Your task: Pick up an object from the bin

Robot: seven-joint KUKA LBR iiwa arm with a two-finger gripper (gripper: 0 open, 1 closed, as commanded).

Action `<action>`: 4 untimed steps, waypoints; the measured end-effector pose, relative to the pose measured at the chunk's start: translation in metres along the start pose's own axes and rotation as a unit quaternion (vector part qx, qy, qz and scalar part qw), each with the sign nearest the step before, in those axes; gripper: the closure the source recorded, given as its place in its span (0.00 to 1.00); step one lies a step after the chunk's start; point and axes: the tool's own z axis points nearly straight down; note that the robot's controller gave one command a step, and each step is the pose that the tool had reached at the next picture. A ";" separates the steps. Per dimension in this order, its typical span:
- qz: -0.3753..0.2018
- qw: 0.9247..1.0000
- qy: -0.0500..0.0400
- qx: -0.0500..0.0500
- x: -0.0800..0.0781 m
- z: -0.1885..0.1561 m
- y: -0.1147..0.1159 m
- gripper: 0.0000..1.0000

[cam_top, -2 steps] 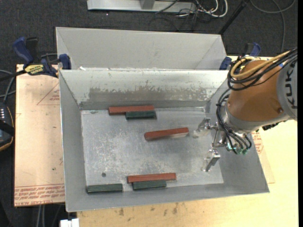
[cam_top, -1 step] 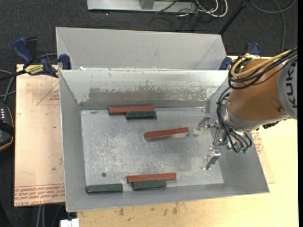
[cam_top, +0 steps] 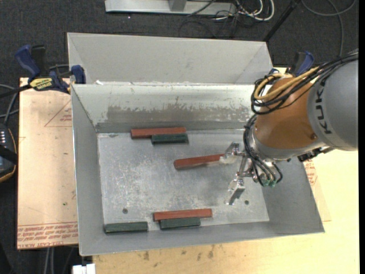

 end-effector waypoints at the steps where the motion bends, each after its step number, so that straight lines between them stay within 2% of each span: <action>1: 0.019 1.000 0.001 0.000 -0.057 0.021 0.032 0.00; 2: 0.035 0.999 -0.011 0.000 -0.009 0.052 0.068 1.00; 3: 0.035 0.999 -0.011 0.000 -0.009 0.052 0.068 1.00; 4: 0.050 0.999 0.001 0.000 -0.026 -0.089 0.066 1.00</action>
Offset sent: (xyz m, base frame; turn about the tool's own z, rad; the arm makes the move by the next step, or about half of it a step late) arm 0.0066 0.0689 -0.0610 0.0692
